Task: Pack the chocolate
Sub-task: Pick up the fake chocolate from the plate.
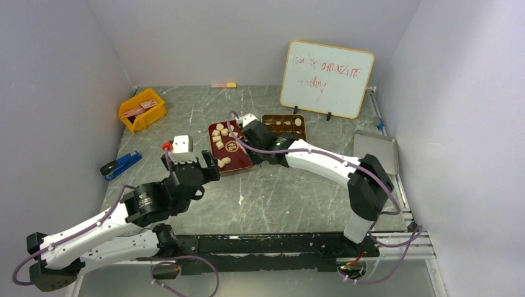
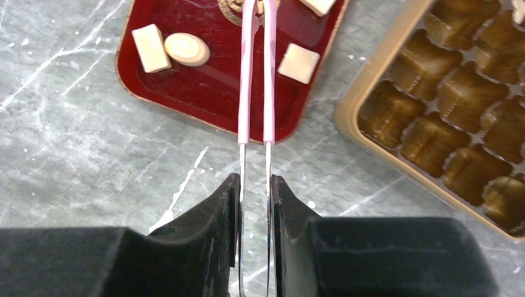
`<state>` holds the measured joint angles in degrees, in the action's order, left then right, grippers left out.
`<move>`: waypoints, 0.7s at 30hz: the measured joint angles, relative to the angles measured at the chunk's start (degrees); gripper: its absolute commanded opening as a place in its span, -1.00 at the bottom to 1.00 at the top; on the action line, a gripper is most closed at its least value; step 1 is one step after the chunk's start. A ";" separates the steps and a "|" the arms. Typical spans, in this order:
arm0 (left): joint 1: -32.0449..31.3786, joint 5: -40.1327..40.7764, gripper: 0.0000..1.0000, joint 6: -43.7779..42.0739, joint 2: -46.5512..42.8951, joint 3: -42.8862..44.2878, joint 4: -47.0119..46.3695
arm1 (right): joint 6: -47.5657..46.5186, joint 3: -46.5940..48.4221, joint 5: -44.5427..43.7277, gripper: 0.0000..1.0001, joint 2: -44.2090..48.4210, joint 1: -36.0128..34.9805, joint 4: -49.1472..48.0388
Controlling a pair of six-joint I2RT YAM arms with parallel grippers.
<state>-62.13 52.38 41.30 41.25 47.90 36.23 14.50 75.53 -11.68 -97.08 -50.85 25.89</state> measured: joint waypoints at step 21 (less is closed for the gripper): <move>0.00 0.02 0.83 0.09 -2.64 0.00 1.38 | 0.04 16.46 -0.44 -0.38 -17.40 -4.46 1.09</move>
<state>-62.13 52.40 41.39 38.61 47.90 37.60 14.55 91.98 -12.12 -114.48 -55.31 26.98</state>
